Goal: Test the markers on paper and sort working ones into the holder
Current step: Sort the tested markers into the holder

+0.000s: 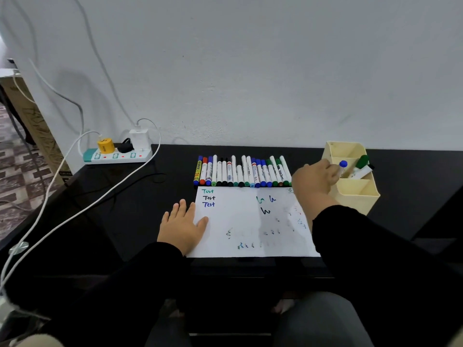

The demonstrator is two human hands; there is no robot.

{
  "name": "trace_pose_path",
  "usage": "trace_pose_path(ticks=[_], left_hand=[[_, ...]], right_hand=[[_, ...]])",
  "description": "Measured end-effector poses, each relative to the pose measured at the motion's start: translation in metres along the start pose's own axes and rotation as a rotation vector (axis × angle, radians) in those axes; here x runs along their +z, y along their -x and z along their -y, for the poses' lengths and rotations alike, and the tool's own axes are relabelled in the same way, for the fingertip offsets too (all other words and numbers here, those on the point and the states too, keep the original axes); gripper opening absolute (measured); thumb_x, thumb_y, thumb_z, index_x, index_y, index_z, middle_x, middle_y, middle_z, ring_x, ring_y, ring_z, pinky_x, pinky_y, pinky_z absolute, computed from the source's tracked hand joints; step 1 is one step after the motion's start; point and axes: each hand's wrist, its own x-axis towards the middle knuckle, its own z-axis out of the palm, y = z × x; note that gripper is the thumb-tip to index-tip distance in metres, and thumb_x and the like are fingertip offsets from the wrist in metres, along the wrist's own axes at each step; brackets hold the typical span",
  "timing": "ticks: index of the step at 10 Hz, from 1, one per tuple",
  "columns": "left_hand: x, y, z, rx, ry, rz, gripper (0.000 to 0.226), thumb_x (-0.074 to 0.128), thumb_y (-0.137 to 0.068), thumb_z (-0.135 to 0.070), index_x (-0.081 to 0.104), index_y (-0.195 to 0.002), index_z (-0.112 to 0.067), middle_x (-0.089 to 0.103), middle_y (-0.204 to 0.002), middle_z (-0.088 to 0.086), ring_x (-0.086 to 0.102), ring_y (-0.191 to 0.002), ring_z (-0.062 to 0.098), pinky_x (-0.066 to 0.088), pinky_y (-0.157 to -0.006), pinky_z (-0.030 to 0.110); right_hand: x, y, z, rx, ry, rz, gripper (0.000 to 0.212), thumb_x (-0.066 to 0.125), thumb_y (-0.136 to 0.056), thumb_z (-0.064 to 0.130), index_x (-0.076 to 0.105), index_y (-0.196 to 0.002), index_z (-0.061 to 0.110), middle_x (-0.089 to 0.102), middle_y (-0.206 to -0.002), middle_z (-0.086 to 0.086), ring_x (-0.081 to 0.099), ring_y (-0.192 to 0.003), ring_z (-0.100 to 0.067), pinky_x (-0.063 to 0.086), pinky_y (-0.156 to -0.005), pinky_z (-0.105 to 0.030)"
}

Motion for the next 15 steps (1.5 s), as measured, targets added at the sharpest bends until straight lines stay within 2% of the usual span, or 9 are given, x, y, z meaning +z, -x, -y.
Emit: trace_pose_path(ticks=[2, 5, 7, 9, 10, 12, 13, 14, 15], left_hand=[[0.002, -0.006, -0.001, -0.020, -0.034, -0.003, 0.065, 0.018, -0.095, -0.056, 0.006, -0.150, -0.023, -0.001, -0.158, 0.003, 0.001, -0.145, 0.019, 0.003, -0.117, 0.040], [0.005, -0.007, -0.001, -0.024, 0.002, -0.035, 0.065, 0.020, -0.095, -0.055, 0.009, -0.150, -0.023, -0.001, -0.158, 0.002, 0.000, -0.145, 0.018, 0.002, -0.116, 0.039], [0.004, -0.008, -0.001, -0.036, 0.002, -0.027, 0.065, 0.020, -0.095, -0.056, 0.009, -0.150, -0.024, -0.002, -0.158, 0.001, -0.001, -0.145, 0.017, 0.001, -0.116, 0.039], [0.004, -0.007, -0.001, -0.036, 0.011, -0.023, 0.065, 0.020, -0.095, -0.056, 0.008, -0.150, -0.024, -0.003, -0.158, 0.000, -0.002, -0.145, 0.017, 0.000, -0.117, 0.038], [0.004, -0.006, -0.002, -0.034, 0.013, -0.019, 0.065, 0.020, -0.095, -0.056, 0.008, -0.150, -0.024, -0.003, -0.158, 0.000, -0.002, -0.145, 0.016, 0.000, -0.117, 0.038], [0.002, -0.006, -0.002, -0.046, -0.008, 0.009, 0.065, 0.018, -0.095, -0.057, 0.006, -0.150, -0.024, -0.004, -0.158, 0.000, -0.003, -0.145, 0.017, 0.000, -0.117, 0.038], [0.004, -0.008, -0.003, -0.046, -0.011, 0.026, 0.065, 0.018, -0.095, -0.056, 0.006, -0.150, -0.023, -0.003, -0.158, 0.001, -0.002, -0.145, 0.017, 0.001, -0.117, 0.039], [0.001, -0.005, -0.003, -0.036, 0.009, 0.022, 0.065, 0.020, -0.095, -0.054, 0.007, -0.150, -0.023, -0.002, -0.158, 0.002, -0.001, -0.145, 0.018, 0.001, -0.117, 0.039], [-0.004, -0.004, -0.003, -0.040, 0.070, 0.024, 0.065, 0.024, -0.096, -0.053, 0.009, -0.150, -0.022, 0.001, -0.158, 0.003, 0.001, -0.145, 0.018, 0.002, -0.116, 0.039]], right_hand=[[0.026, -0.012, 0.005, -0.140, 0.093, 0.093, 0.043, 0.047, -0.096, 0.017, 0.037, -0.134, 0.002, 0.040, -0.136, -0.017, 0.038, -0.123, -0.028, 0.033, -0.099, -0.032], [0.056, -0.041, 0.002, -0.203, 0.418, 0.437, 0.055, 0.051, -0.095, 0.019, 0.030, -0.145, 0.020, 0.039, -0.140, -0.018, 0.039, -0.126, -0.031, 0.035, -0.102, -0.039], [0.060, -0.050, -0.007, -0.307, 0.486, 0.465, 0.036, 0.046, -0.095, 0.014, 0.051, -0.130, 0.009, 0.055, -0.128, -0.011, 0.051, -0.117, -0.027, 0.040, -0.096, -0.034], [0.058, -0.053, -0.012, -0.263, 0.413, 0.414, 0.036, 0.051, -0.094, 0.008, 0.054, -0.130, 0.008, 0.057, -0.128, -0.011, 0.055, -0.115, -0.026, 0.047, -0.097, -0.034], [0.053, -0.051, -0.015, -0.225, 0.305, 0.372, 0.036, 0.049, -0.095, 0.006, 0.053, -0.131, 0.007, 0.055, -0.131, -0.014, 0.053, -0.118, -0.029, 0.044, -0.097, -0.034], [0.036, -0.048, -0.011, -0.027, -0.259, 0.292, 0.032, 0.049, -0.092, 0.007, 0.061, -0.122, 0.006, 0.062, -0.122, -0.015, 0.058, -0.110, -0.030, 0.046, -0.088, -0.034], [0.034, -0.038, -0.004, 0.063, -0.498, 0.253, 0.035, 0.050, -0.093, 0.006, 0.057, -0.127, 0.009, 0.062, -0.117, -0.011, 0.058, -0.091, -0.022, 0.047, -0.072, -0.028], [0.026, -0.024, 0.001, 0.133, -0.692, 0.259, 0.029, 0.053, -0.091, 0.009, 0.062, -0.119, 0.014, 0.060, -0.095, -0.003, 0.053, -0.074, -0.014, 0.040, -0.055, -0.019], [0.015, -0.011, 0.004, 0.204, -0.827, 0.328, 0.016, 0.054, -0.089, 0.009, 0.059, -0.078, 0.019, 0.052, -0.068, 0.002, 0.048, -0.060, -0.014, 0.039, -0.052, -0.020]])
